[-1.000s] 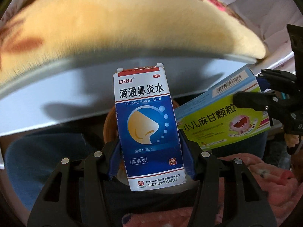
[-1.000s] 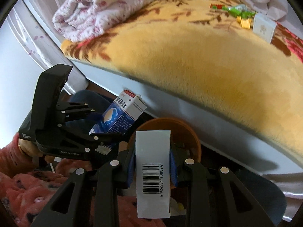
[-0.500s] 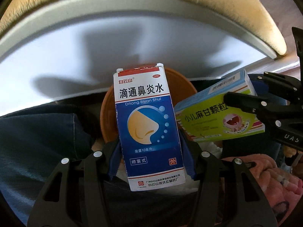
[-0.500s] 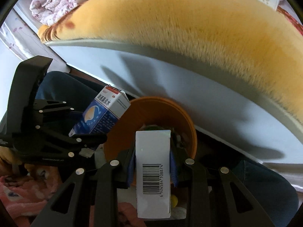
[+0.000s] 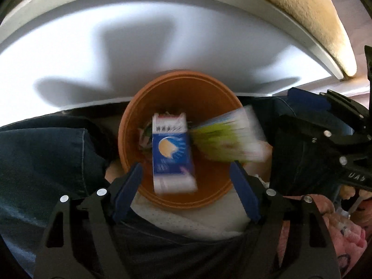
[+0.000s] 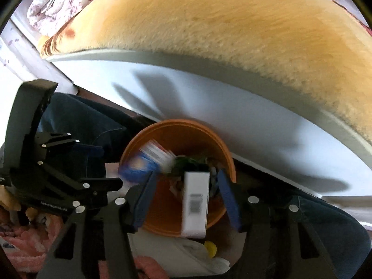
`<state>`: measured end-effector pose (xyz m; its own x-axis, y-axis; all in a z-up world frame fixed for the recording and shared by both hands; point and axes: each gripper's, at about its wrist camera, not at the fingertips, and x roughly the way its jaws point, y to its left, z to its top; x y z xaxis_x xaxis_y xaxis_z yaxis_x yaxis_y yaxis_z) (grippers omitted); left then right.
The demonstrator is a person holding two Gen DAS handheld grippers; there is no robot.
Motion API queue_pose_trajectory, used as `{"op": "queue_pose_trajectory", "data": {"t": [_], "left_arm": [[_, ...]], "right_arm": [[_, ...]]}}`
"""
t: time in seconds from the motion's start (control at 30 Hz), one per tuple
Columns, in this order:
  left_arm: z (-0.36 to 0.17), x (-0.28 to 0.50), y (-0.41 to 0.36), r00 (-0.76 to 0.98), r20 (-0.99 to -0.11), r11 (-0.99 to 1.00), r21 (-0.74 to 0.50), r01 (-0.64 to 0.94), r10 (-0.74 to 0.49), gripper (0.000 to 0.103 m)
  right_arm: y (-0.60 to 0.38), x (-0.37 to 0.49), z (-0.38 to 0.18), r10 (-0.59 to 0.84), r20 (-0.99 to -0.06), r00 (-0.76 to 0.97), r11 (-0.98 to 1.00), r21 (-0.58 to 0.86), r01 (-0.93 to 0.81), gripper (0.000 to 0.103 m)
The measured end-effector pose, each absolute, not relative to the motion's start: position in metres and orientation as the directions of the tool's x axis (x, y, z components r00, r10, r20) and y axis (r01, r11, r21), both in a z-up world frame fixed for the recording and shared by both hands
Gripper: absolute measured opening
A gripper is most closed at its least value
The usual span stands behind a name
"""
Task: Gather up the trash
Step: 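Open both tools to drop the boxes into the bin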
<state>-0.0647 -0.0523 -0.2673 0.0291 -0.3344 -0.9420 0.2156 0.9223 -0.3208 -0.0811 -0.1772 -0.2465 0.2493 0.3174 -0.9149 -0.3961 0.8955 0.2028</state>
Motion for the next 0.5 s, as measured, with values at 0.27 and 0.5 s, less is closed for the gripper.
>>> {"op": "queue_pose_trajectory", "data": {"t": [0.27, 0.5], "left_arm": [[-0.264, -0.066, -0.055, 0.04, -0.943, 0.924, -0.314, 0.219, -0.33, 0.083], [-0.259, -0.064, -0.052, 0.049, -0.945, 0.926, -0.304, 0.223, -0.322, 0.084]], "right_arm": [[-0.193, -0.081, -0.24, 0.316, -0.91, 0.267, 0.907, 0.206, -0.368, 0.06], [-0.203, -0.086, -0.241, 0.314, -0.909, 0.272, 0.911, 0.209, -0.355, 0.06]]}}
